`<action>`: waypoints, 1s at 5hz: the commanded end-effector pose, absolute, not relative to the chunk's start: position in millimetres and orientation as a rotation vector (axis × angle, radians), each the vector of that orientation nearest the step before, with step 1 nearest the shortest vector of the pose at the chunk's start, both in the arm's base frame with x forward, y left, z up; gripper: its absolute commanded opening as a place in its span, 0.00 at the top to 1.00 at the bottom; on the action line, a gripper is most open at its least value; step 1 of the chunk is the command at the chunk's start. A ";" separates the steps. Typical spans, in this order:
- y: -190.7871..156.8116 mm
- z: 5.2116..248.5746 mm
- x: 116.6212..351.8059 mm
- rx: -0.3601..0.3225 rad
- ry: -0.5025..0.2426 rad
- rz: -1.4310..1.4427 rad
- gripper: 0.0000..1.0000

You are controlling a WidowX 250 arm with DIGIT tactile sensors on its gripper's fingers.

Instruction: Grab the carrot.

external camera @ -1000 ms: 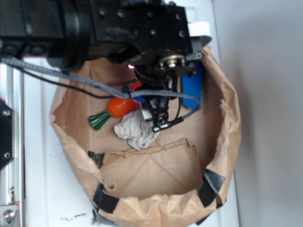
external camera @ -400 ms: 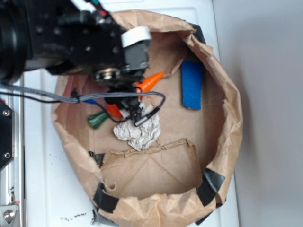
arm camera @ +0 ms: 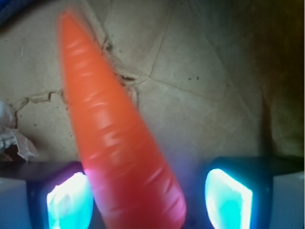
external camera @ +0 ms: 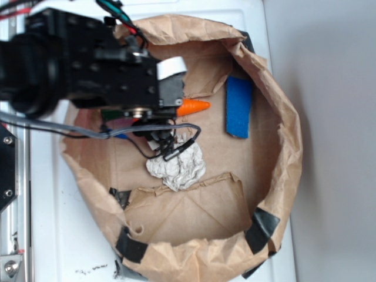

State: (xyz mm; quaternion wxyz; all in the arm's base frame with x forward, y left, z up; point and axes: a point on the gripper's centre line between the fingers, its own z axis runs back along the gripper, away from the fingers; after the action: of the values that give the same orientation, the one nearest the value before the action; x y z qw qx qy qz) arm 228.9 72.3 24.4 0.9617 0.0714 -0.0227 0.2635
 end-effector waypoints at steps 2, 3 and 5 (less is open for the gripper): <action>70.7 42.9 248.7 0.099 -0.063 0.499 1.00; 75.6 73.8 244.0 0.049 -0.120 0.380 1.00; 75.9 161.6 251.4 0.028 -0.147 0.318 1.00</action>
State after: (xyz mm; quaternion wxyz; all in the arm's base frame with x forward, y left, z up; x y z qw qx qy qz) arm 244.8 75.1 148.8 0.9863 0.0100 -0.0466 0.1576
